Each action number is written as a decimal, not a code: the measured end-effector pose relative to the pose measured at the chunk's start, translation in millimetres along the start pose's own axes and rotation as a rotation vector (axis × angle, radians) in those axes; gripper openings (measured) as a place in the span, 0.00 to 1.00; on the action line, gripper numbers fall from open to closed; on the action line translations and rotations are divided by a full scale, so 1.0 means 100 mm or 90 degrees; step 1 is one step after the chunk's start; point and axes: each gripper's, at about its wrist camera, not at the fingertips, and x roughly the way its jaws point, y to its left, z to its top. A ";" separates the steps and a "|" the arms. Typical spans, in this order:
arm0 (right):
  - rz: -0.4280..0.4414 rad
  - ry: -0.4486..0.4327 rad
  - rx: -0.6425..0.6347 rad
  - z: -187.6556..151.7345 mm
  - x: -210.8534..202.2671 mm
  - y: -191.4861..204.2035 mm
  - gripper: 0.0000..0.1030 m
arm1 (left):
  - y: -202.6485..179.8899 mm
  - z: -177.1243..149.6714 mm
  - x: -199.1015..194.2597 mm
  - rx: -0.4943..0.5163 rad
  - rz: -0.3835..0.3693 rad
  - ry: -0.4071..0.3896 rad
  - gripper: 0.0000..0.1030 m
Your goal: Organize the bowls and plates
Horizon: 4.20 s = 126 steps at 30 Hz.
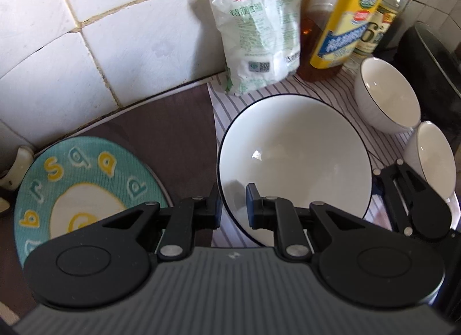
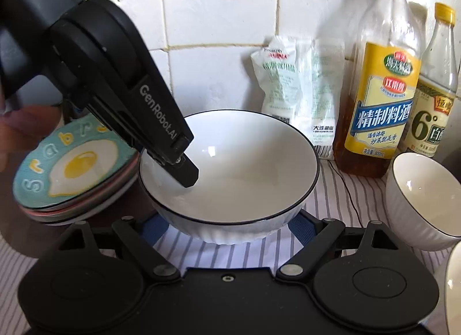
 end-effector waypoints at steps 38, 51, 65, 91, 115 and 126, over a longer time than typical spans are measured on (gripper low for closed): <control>0.075 0.043 -0.133 -0.50 -0.45 0.37 0.89 | 0.00 -0.86 -0.13 -0.072 0.000 0.076 0.17; 0.034 0.078 -0.104 -0.46 -0.43 0.42 0.92 | 0.01 -0.91 -0.17 -0.108 0.000 0.101 0.43; -0.048 0.063 0.013 -0.41 -1.27 0.10 0.92 | -0.23 -0.97 -0.93 -0.049 0.006 0.058 0.57; -0.188 0.014 0.129 -0.45 -2.09 -0.74 0.95 | -1.23 -0.61 -1.13 0.060 -0.118 -0.064 0.63; -0.223 0.037 0.148 -0.90 -0.84 -1.41 0.96 | -1.92 -0.01 0.44 0.010 -0.182 -0.046 0.53; -0.187 0.026 0.162 -0.90 -0.76 -1.57 0.98 | -2.04 0.08 0.58 0.066 -0.149 -0.022 0.18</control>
